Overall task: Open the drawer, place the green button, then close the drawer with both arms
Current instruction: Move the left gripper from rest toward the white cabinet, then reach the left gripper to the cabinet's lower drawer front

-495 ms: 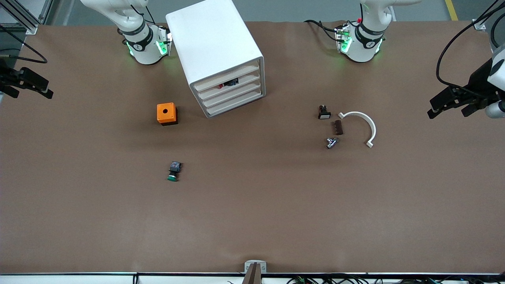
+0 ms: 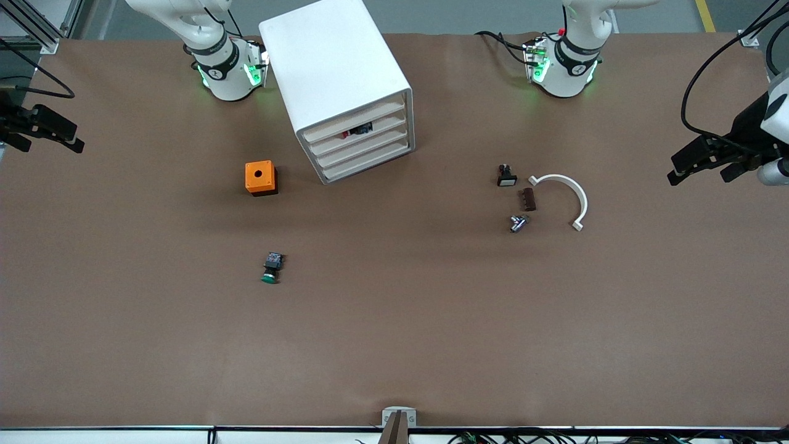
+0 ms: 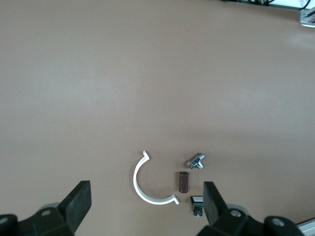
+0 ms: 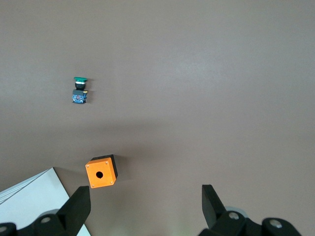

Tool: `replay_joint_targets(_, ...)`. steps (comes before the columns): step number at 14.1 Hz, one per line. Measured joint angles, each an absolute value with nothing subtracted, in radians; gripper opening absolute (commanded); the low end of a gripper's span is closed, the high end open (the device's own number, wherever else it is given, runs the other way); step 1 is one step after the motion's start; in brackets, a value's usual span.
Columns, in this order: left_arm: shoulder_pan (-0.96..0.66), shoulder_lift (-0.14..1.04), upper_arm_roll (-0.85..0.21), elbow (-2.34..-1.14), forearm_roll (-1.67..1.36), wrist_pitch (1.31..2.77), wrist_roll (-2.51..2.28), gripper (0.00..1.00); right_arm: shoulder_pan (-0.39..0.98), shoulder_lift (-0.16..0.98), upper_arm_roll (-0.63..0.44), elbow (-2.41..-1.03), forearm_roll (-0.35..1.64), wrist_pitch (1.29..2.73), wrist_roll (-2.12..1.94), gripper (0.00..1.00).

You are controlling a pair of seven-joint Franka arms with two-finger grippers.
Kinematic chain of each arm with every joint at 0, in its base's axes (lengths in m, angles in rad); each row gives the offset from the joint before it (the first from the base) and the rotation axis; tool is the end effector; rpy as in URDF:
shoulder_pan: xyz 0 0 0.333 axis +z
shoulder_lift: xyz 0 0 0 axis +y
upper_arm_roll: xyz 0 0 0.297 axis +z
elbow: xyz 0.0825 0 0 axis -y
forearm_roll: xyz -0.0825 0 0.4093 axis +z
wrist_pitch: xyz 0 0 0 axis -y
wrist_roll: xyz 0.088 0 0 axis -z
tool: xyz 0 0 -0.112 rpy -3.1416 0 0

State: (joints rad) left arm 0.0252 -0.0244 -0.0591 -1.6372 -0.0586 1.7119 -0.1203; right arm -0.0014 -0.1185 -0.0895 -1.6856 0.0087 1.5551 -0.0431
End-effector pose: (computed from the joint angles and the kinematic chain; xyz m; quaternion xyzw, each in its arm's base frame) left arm 0.5858 -0.0260 0.5946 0.9973 0.0458 0.0472 0.0322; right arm 0.5402 -0.0508 0.6084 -0.9997 0.0235 0.0056 0.0100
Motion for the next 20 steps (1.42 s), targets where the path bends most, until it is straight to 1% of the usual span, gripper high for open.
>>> replay_joint_targets(4, 0.071, 0.022, -0.056, -1.641, -0.058, 1.697, -0.112, 1.00, -0.001, -0.118, -0.089, -1.686, 0.009, 1.553, -0.043, 1.00)
replay_joint_targets(10, 0.039, 0.176, -0.078, -1.646, -0.058, 1.697, -0.117, 1.00, -0.001, -0.118, -0.089, -1.685, 0.009, 1.553, -0.043, 1.00)
replay_joint_targets(14, -0.092, 0.267, -0.096, -1.630, -0.080, 1.691, -0.301, 1.00, -0.001, -0.118, -0.089, -1.685, 0.010, 1.553, -0.043, 1.00)
replay_joint_targets(17, -0.210, 0.349, -0.103, -1.547, -0.181, 1.643, -0.592, 1.00, -0.001, -0.118, -0.088, -1.685, 0.012, 1.554, -0.043, 1.00)
replay_joint_targets(20, -0.315, 0.456, -0.105, -1.455, -0.316, 1.635, -0.891, 1.00, 0.000, -0.118, -0.088, -1.685, 0.013, 1.554, -0.043, 1.00)
